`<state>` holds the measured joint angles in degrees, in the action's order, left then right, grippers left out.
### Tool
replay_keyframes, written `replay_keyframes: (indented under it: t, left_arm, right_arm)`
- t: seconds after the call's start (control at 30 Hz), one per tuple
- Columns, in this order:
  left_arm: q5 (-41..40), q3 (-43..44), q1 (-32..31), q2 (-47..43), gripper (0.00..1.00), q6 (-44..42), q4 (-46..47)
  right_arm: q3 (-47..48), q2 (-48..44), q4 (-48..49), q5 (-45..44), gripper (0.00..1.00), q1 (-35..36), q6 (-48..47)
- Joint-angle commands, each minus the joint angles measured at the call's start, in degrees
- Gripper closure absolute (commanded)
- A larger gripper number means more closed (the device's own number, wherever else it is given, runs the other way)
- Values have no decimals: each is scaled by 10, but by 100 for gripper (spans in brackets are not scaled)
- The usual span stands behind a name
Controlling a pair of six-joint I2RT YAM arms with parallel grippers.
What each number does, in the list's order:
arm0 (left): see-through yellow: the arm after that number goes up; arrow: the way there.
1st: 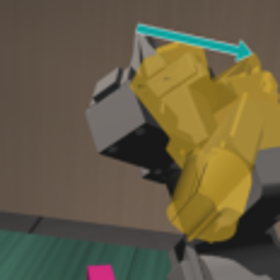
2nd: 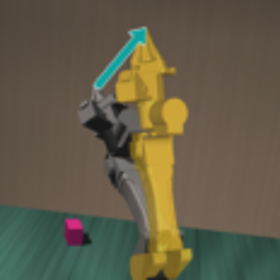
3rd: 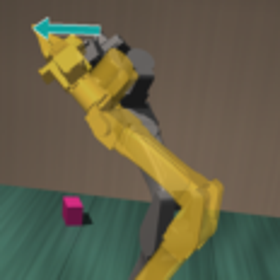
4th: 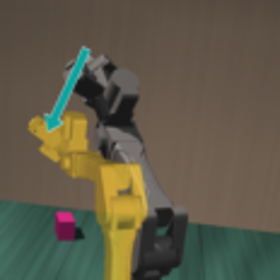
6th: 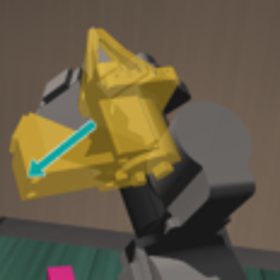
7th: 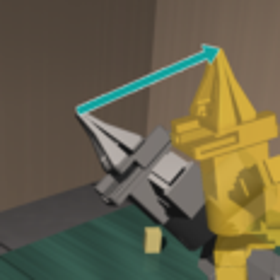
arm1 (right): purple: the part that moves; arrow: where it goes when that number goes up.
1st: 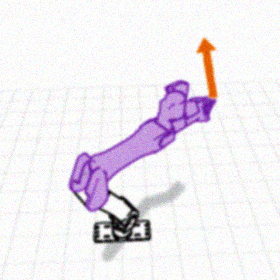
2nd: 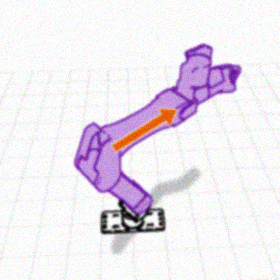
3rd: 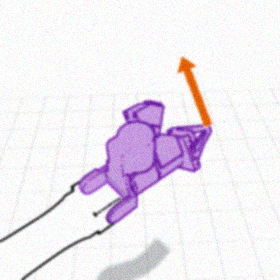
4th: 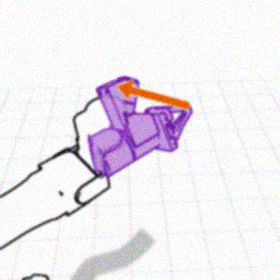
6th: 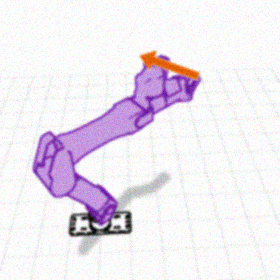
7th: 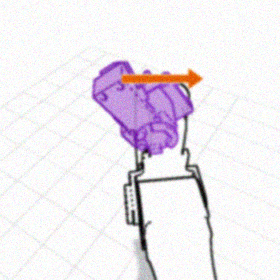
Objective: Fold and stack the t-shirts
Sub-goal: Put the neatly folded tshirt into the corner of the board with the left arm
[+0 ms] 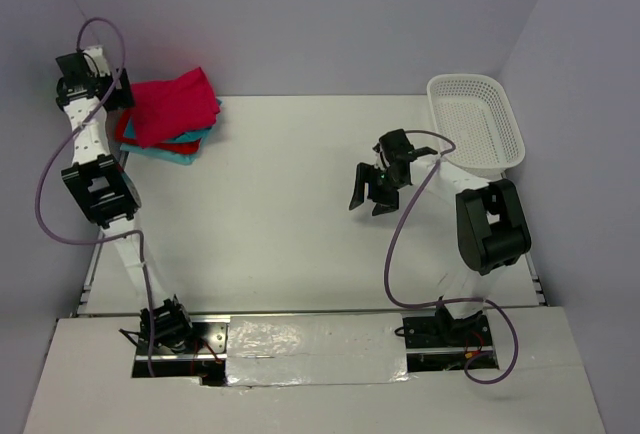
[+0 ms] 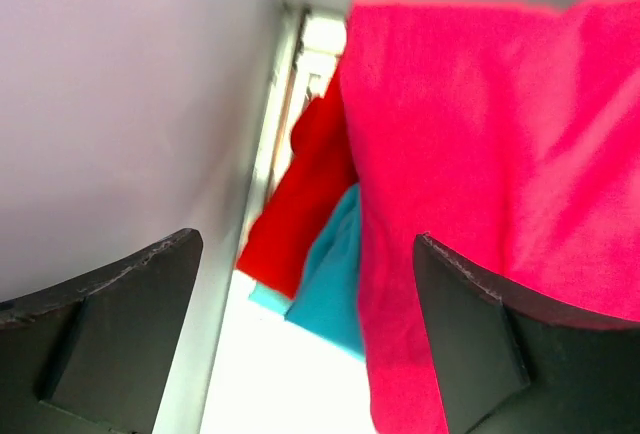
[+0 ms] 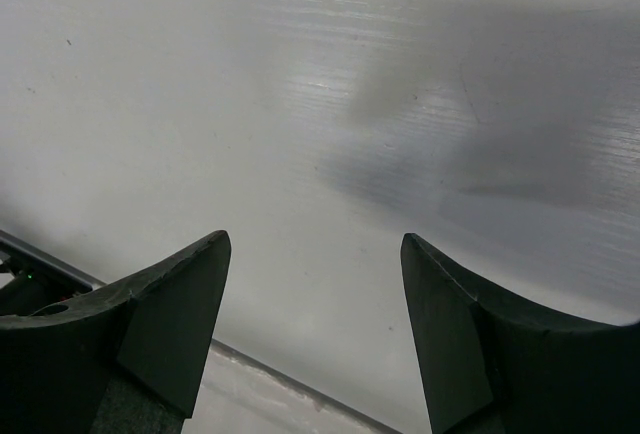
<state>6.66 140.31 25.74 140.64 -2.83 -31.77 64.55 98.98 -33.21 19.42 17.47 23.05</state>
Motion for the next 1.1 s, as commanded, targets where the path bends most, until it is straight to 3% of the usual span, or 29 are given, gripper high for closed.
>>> replay_keyframes:
  t: [0.0,0.17,0.27,0.33,0.4,0.5,0.57,0.67,0.83,0.87,0.9,1.07]
  left_arm:
    - [50,8,0,-95,1,39,51]
    - [114,-41,-2,-153,1,66,63]
    - [121,-22,-20,-157,1,45,4]
    - [90,-14,-55,-169,1,-26,-76]
    - [53,-71,-109,-215,1,-108,-115]
    - [-23,-207,-191,-303,1,-191,-166]
    - [-32,-279,-227,-347,1,-216,-206]
    - [-15,-465,-299,-452,1,-259,-245]
    - [-66,-701,-314,-573,1,-256,-203]
    - [-93,-782,-313,-616,1,-262,-173]
    - [-129,-819,-313,-640,1,-268,-159]
    - [-160,-1004,-308,-787,1,-286,-127]
  right_arm:
    - [26,-25,-12,3,23,-2,-5]
    - [25,-37,-12,0,23,-2,-2]
    - [17,-48,-6,-6,23,-3,-3]
    - [8,-54,-5,-10,22,-12,0]
    - [-3,-71,0,-15,20,-21,2]
    - [-60,-117,21,3,19,-51,9]
    - [-81,-155,25,5,19,-79,8]
    - [-107,-187,-8,-5,19,-107,-15]
    - [-150,-260,-21,-24,18,-125,-38]
    - [-159,-272,-16,-21,18,-132,-35]
    - [-173,-287,-12,-16,18,-134,-34]
    - [-213,-352,2,32,18,-140,-32]
